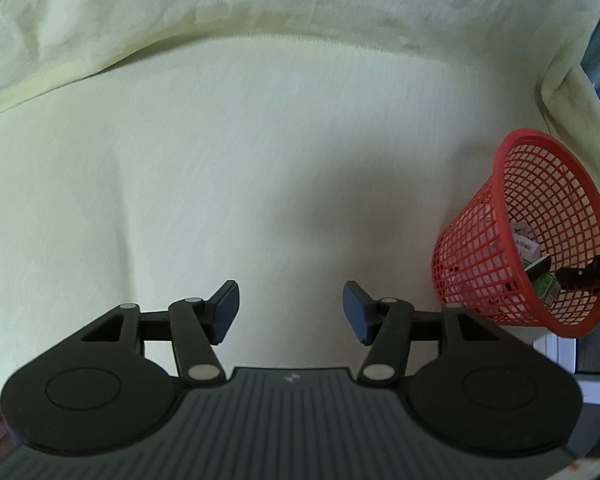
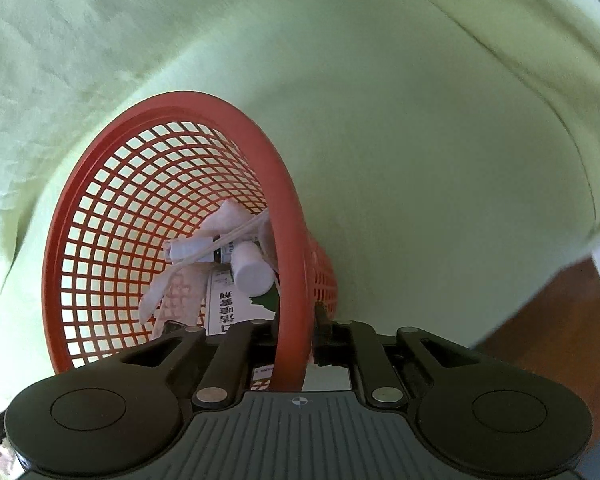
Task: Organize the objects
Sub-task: 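Withdraw the open left tool from the basket, then lower the red basket onto the floor with the right tool and release it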
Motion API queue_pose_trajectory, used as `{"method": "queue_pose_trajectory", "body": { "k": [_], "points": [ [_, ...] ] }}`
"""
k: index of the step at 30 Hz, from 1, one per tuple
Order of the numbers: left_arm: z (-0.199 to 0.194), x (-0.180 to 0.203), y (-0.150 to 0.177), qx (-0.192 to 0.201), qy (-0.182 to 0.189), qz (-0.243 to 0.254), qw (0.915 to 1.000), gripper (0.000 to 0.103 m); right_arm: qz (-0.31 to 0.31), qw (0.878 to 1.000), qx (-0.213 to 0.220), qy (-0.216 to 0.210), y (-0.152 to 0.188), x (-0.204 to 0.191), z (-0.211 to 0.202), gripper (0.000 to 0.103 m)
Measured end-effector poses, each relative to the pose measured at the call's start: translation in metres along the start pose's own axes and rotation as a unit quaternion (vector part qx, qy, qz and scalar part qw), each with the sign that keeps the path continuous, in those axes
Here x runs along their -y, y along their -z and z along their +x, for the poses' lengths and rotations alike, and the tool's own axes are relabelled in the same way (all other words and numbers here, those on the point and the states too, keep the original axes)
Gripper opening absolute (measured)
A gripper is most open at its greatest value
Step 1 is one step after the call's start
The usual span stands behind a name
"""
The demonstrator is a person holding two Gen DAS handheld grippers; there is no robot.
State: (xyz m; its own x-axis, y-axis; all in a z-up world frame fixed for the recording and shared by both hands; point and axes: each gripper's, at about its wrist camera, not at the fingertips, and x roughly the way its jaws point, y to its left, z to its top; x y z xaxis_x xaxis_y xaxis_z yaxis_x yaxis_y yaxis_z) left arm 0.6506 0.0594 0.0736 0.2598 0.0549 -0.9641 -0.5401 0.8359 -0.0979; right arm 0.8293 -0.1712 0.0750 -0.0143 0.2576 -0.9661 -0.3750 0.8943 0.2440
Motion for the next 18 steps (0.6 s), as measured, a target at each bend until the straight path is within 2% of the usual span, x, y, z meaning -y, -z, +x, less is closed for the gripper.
{"method": "queue_pose_trajectory", "body": {
  "k": [5,12,18],
  "points": [
    [-0.009,-0.017,0.038,-0.006,-0.007,-0.015,0.9998,0.057,0.015,1.000,-0.011,-0.010,0.029,0.012,-0.002,0.007],
    [-0.027,-0.027,0.102,0.008,-0.024,-0.060,0.9979,0.062,-0.007,0.999,-0.018,-0.030,0.064,0.023,-0.005,0.008],
    [-0.047,-0.017,0.180,0.025,-0.051,-0.103,0.9930,0.063,-0.047,0.997,-0.024,-0.054,0.094,0.042,-0.004,0.008]
  ]
}}
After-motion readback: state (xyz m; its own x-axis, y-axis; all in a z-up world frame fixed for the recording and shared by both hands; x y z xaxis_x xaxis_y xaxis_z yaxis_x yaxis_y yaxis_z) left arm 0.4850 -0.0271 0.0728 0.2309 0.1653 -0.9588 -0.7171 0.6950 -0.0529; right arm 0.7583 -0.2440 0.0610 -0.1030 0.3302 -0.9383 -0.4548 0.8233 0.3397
